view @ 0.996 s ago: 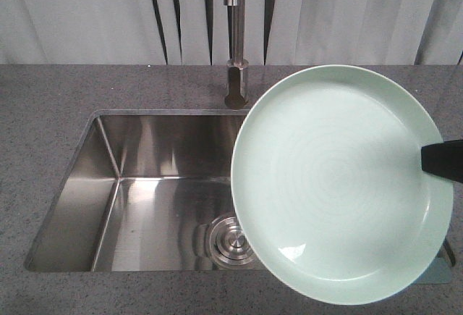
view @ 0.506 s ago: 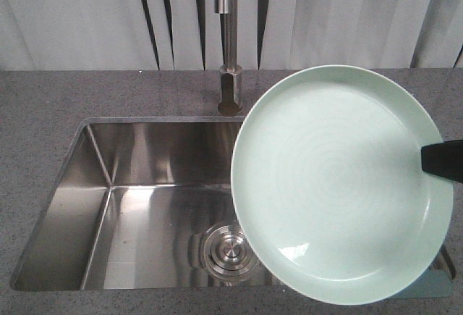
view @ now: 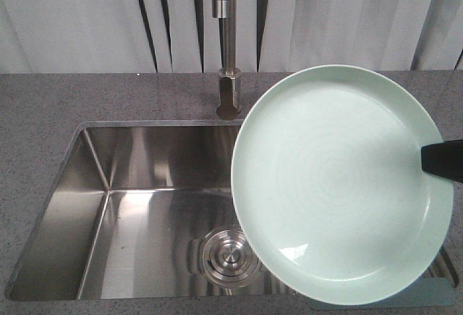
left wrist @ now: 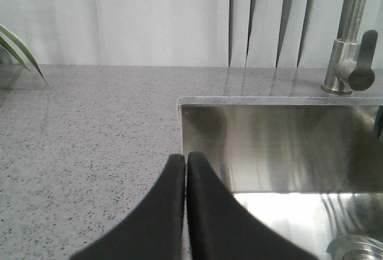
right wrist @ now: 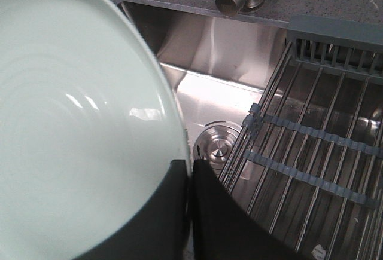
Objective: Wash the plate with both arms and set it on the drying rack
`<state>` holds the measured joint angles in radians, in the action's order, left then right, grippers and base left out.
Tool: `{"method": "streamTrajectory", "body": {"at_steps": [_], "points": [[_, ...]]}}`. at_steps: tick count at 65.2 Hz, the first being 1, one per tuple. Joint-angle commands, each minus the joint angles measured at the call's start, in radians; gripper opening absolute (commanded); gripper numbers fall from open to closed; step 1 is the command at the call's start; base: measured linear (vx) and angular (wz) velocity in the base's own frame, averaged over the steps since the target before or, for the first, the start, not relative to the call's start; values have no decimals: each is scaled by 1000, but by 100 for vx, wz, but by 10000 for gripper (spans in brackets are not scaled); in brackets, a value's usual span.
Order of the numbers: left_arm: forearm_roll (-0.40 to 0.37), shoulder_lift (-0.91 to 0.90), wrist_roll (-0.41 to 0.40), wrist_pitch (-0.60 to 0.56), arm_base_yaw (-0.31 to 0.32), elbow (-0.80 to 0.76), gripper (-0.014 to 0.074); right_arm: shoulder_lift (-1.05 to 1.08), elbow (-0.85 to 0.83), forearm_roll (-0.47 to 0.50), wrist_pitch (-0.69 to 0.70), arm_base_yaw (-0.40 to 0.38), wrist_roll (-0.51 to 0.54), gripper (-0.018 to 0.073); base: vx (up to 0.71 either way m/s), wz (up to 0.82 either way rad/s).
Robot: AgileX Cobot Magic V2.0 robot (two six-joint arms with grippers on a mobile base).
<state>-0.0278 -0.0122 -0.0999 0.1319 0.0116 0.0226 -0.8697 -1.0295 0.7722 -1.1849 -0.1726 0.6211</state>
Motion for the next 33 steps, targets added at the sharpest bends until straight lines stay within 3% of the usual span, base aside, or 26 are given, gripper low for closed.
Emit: {"method": "streamTrajectory", "body": {"at_steps": [1,33], "points": [[-1,-14,-10,-68,7,23,-6,7,-24,53,40,-6,6,-6,2,0],[-1,-14,-10,-68,7,23,-6,7,-24,53,40,-6,6,-6,2,0]]}}
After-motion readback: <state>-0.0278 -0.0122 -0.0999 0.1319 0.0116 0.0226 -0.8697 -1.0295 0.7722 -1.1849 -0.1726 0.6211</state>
